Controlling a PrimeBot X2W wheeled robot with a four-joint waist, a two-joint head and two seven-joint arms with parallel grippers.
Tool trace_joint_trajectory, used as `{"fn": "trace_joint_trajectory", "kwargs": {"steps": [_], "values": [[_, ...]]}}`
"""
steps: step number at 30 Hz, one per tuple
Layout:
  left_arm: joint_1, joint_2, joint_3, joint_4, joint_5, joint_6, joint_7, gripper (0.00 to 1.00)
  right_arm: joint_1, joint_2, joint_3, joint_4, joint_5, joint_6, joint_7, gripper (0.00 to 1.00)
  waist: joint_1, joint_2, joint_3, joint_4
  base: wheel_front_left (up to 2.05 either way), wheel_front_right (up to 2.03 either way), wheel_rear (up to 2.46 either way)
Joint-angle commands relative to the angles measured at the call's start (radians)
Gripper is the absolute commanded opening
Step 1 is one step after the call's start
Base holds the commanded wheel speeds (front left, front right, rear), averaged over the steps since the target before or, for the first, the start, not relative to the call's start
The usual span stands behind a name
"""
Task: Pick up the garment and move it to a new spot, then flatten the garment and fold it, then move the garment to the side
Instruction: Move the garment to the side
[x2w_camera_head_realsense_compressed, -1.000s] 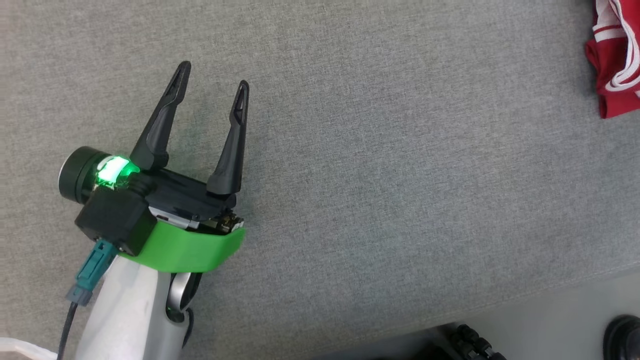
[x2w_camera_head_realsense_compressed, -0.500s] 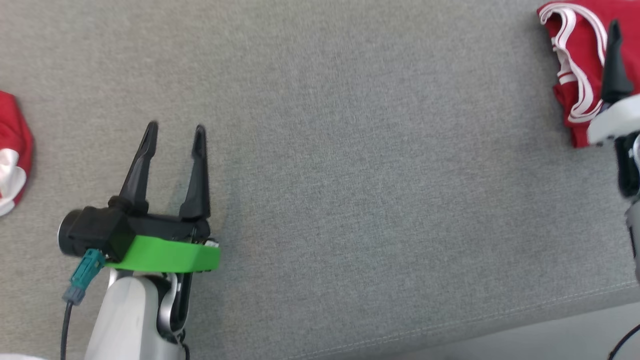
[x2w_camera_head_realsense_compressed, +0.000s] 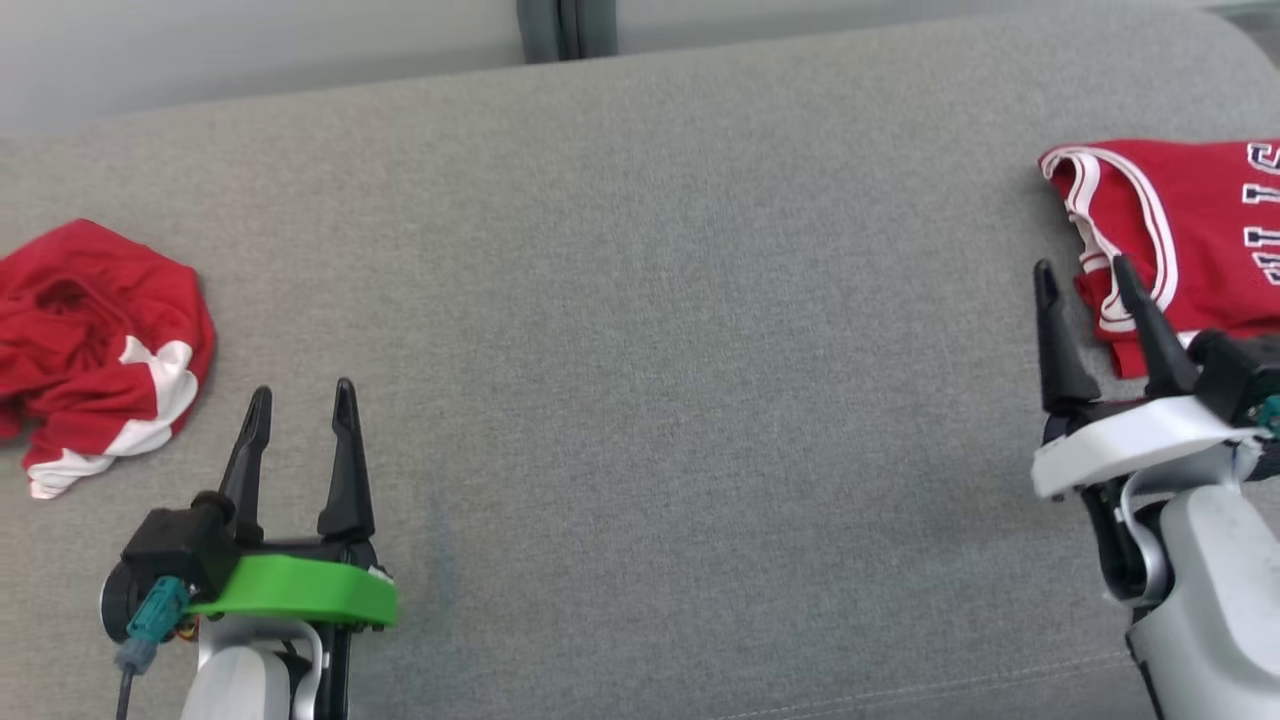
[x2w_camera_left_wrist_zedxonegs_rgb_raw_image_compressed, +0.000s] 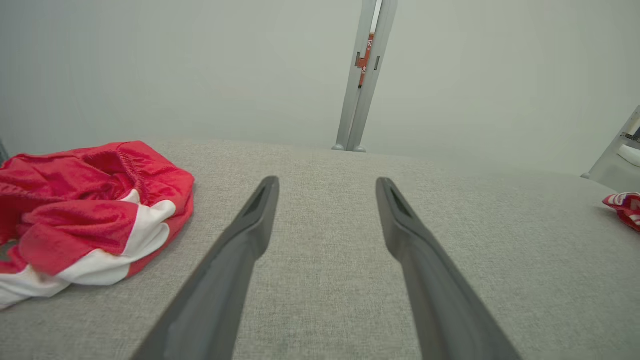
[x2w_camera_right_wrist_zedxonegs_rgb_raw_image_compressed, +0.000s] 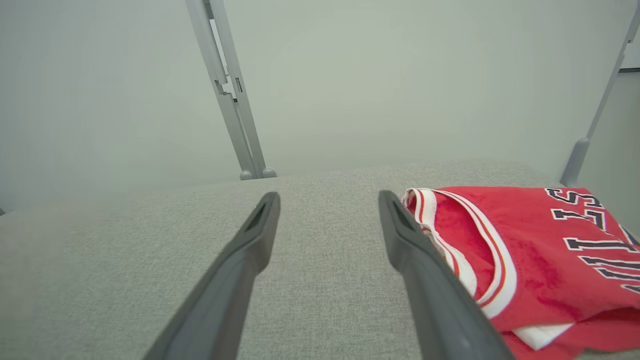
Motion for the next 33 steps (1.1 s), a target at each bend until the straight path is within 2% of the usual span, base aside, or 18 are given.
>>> {"fn": "trace_joint_trajectory", "kwargs": {"steps": [1,13,33], "values": [[0.024,-0.001,0.003,0.01,-0.011,-0.002,0.0,1.0,0.028,0.01,0.006,-0.002,-0.014,-0.001,0.006,1.0,0.0,0.0,-0.071,0.029,0.0,0.0,0.0],[0.073,0.0,-0.01,0.057,-0.006,-0.002,0.0,1.0,0.122,0.105,-0.021,0.074,-0.066,-0.001,0.018,1.0,0.0,0.0,-0.125,0.039,0.0,0.0,0.0],[0.067,-0.001,-0.035,0.054,-0.011,-0.002,0.0,1.0,0.135,0.124,-0.017,0.067,-0.087,-0.001,0.011,1.0,0.0,0.0,-0.126,0.058,0.0,0.0,0.0]]}}
